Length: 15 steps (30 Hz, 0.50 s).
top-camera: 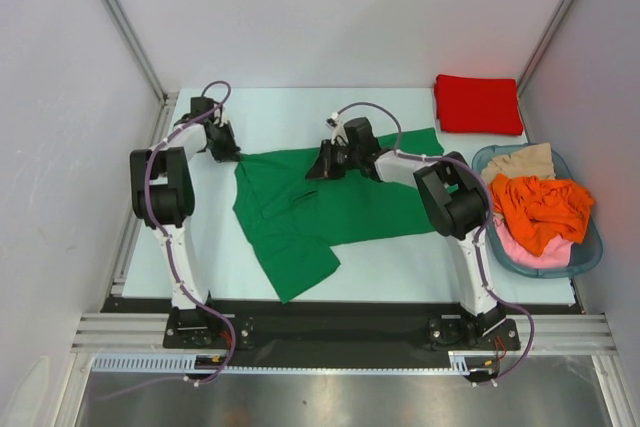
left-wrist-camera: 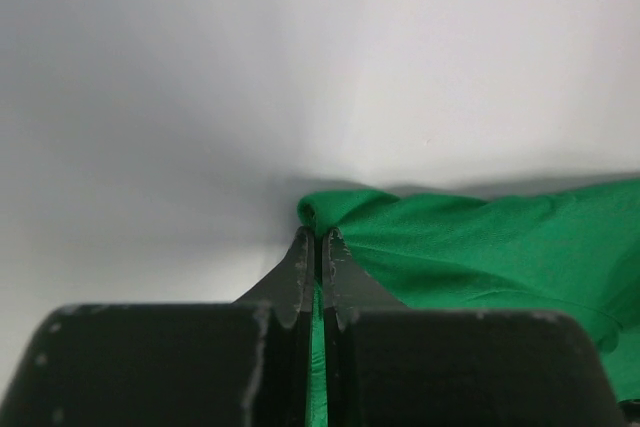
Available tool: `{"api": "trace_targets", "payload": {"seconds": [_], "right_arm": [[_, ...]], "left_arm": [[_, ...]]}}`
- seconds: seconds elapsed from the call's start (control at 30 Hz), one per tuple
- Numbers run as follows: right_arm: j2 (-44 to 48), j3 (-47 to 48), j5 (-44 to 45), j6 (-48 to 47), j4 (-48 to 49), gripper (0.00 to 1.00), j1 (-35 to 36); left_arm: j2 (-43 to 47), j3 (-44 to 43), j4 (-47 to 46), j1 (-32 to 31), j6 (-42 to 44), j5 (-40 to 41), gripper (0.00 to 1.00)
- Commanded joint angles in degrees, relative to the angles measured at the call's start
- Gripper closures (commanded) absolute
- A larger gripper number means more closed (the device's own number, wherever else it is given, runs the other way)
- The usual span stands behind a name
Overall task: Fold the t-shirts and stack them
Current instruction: Fold the tshirt
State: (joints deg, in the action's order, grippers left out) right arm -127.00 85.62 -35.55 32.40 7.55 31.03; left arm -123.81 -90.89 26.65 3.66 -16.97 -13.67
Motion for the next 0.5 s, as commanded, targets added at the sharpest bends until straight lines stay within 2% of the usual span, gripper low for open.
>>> {"api": "trace_targets", "payload": {"seconds": [0.0, 0.23, 0.47], "right_arm": [[-1.4, 1.3, -1.3, 0.9, 1.3, 0.88, 0.7], [-4.0, 2.3, -1.5, 0.7, -0.2, 0.88, 2.2], [-2.0, -1.4, -1.3, -1.6, -2.8, 0.88, 3.2]], "left_arm": [[1.9, -2.0, -0.3, 2.1, 0.4, 4.1, 1.00], [2.9, -2.2, 0.0, 2.1, 1.4, 4.1, 1.00], [2.9, -2.4, 0.0, 2.2, 1.4, 4.6, 1.00]]}}
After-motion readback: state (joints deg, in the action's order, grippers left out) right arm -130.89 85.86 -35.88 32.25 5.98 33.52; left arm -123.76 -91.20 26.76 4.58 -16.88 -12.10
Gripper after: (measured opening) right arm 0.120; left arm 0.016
